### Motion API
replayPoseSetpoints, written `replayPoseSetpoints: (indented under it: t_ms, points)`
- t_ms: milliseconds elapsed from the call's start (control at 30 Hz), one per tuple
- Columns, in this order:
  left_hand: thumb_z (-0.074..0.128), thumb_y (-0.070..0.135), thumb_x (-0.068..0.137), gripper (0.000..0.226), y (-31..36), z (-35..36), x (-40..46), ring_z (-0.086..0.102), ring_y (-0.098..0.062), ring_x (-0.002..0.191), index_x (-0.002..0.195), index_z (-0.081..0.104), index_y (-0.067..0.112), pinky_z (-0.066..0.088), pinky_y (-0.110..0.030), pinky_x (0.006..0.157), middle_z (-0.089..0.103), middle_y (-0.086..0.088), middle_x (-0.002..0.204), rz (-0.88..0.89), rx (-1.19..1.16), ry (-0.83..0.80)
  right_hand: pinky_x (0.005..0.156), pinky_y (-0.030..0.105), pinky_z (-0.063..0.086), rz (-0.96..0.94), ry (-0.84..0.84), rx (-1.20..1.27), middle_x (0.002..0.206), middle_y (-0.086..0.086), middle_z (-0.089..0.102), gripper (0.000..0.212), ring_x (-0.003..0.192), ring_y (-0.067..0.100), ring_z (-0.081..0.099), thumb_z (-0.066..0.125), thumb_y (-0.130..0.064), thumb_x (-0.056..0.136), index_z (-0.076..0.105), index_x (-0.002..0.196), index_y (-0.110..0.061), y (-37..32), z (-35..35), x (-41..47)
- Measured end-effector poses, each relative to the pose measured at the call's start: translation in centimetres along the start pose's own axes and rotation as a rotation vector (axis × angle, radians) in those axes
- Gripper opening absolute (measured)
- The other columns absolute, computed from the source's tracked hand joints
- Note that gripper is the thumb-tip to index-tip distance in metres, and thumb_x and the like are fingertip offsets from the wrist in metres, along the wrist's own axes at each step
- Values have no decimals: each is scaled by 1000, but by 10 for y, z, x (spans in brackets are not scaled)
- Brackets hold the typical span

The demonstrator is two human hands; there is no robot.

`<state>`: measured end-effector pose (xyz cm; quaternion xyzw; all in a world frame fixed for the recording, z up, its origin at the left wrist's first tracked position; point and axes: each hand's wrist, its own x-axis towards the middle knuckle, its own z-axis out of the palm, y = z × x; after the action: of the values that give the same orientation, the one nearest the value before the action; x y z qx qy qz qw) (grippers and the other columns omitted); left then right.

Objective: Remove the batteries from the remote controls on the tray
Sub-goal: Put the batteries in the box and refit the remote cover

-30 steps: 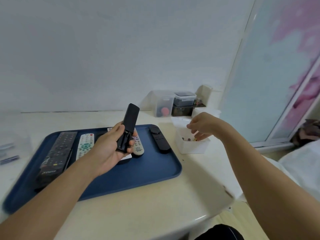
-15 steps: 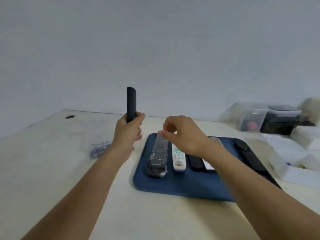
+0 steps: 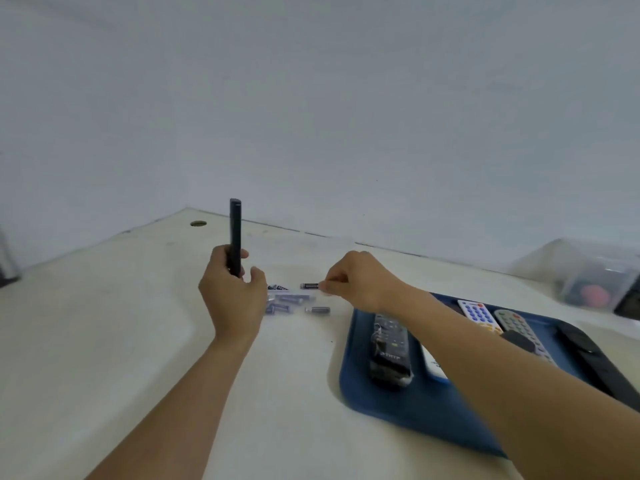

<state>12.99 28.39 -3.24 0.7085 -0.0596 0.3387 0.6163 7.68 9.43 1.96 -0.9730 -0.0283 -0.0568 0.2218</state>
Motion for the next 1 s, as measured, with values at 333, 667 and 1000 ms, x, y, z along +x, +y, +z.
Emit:
replayPoseSetpoints:
  t_ms: [333,667,1000]
  points:
    - [68,-2,80,22,-28,-11,25,50,-19,59,86,63,19,40,-25,53,60,-4,86,-551,-126,-152,75,34,55,67,-94,-55,103,6,71,24,58,16,62,62,-39,95,69,92,-16,-4,6,12]
    - [41,-18,79,68,-21,-22,18,59,11,74,119,66,32,36,-19,55,67,19,119,-463,-187,-465,83,38,58,130,-228,-545,118,4,67,61,102,27,66,73,7,75,59,129,-16,-18,15,33]
    - [40,-26,72,82,-28,-28,25,41,-3,50,119,61,38,40,-22,51,64,14,121,-292,-168,-568,80,34,53,22,-73,-565,112,1,65,37,97,25,65,75,-20,87,62,121,-20,-16,23,29]
